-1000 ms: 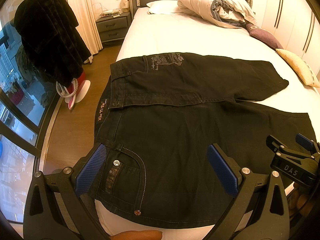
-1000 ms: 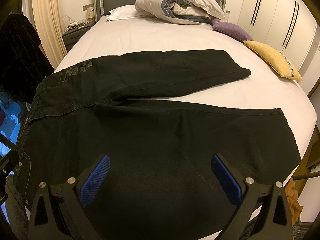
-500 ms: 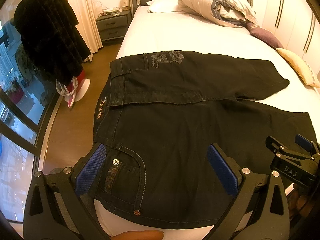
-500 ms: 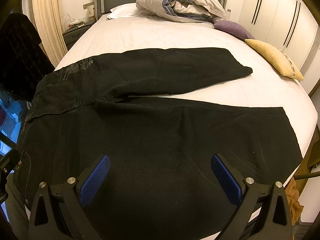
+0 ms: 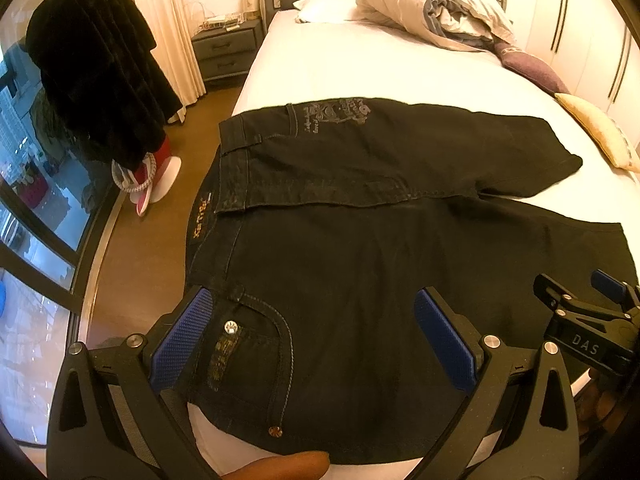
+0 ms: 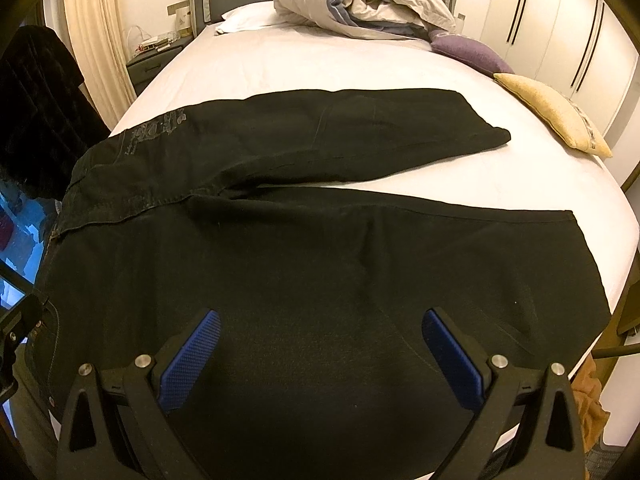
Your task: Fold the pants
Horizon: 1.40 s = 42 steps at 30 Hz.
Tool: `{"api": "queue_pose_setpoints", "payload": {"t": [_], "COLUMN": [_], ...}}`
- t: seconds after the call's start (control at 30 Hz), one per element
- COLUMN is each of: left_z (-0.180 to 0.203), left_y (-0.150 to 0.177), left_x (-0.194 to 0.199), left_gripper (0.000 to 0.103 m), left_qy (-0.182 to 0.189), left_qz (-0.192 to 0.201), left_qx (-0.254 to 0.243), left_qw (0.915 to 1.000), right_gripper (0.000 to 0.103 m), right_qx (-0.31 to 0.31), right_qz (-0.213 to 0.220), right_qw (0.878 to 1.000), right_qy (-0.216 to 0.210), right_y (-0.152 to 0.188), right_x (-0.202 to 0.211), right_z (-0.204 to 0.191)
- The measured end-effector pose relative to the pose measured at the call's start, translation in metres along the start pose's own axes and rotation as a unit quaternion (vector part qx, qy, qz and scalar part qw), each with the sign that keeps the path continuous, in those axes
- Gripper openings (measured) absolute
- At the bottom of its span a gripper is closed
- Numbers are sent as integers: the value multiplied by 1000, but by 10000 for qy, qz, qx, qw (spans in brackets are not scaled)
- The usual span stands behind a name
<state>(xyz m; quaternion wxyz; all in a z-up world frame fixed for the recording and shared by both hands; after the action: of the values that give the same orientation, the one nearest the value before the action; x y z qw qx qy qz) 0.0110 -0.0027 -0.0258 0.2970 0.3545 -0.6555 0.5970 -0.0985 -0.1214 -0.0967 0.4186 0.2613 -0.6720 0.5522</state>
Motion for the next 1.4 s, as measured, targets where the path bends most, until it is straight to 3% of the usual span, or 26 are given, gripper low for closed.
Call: {"api": "queue_pose_setpoints", "payload": {"t": [0.17, 0.37, 0.47, 0.57, 0.6, 0.63, 0.7, 0.83, 0.93, 1.0, 1.1, 1.13, 1.23, 1.33, 1.4], "left_z": [-4, -27, -38, -36, -39, -45, -49, -40, -20, -11, 4, 8, 9, 8, 8], "left_y": [-15, -67, -94, -125, -135, -152, -177, -234, -260, -266, -269, -270, -271, -279, -284], "left_x": [1, -44, -60, -86, -94, -105, -125, -175, -205, -223, -258, -269, -297, -311, -317], "left_gripper": [103, 103, 103, 103, 103, 103, 103, 103, 101, 98, 91, 85, 80, 79, 67], "left_qy": [342, 1248, 999, 875, 771, 591, 702, 1472, 1789, 1889, 2089, 2148, 2208, 2403, 2399], "left_qz": [330, -336, -90, -234, -181, -80, -142, -398, -569, -724, -1159, -1305, -1679, -1766, -1783], "left_qx": [-233, 15, -134, -779, -792, -727, -790, -1333, -1833, -2124, -2670, -2744, -2806, -2692, -2676], "left_qw": [9986, 9916, 9949, 9928, 9937, 9956, 9943, 9793, 9650, 9560, 9336, 9282, 9189, 9157, 9160], "right_gripper": [103, 103, 103, 103, 103, 100, 92, 78, 77, 77, 77, 77, 72, 70, 68], "right_qx": [202, 879, 1389, 2025, 2200, 2381, 2673, 3035, 3173, 3266, 3475, 3571, 3772, 3951, 4079], "right_qz": [157, 530, 653, 613, 539, 437, 204, -160, -272, -304, -450, -527, -718, -886, -969], "right_qw": [9968, 9776, 9648, 9481, 9437, 9386, 9266, 9094, 8991, 8925, 8813, 8759, 8627, 8502, 8455], "right_qy": [-754, -1838, -2134, -2375, -2409, -2459, -2637, -2841, -3004, -3094, -3170, -3201, -3291, -3365, -3308], "right_y": [-17, -66, -98, -130, -140, -152, -172, -208, -230, -241, -250, -252, -257, -261, -265], "right_x": [5, 17, 15, -1, -9, -18, -34, -69, -91, -102, -120, -127, -140, -153, -161], "right_z": [7, 12, 8, 2, 0, -3, -6, -9, -12, -12, -19, -22, -28, -36, -41]}}
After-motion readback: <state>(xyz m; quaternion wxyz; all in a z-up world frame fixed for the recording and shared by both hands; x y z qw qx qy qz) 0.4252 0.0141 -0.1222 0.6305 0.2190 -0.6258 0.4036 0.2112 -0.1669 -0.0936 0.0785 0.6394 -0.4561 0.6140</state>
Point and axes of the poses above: each gripper's, at about its wrist camera, not at the fingertips, and x roughly against the way its jaws point, z to its right, y to its underside, the point moved 1 cm from there along -x, roughly the way its jaws point, and after that the axes turned 6 degrees about -y, right-handed, at the moved point
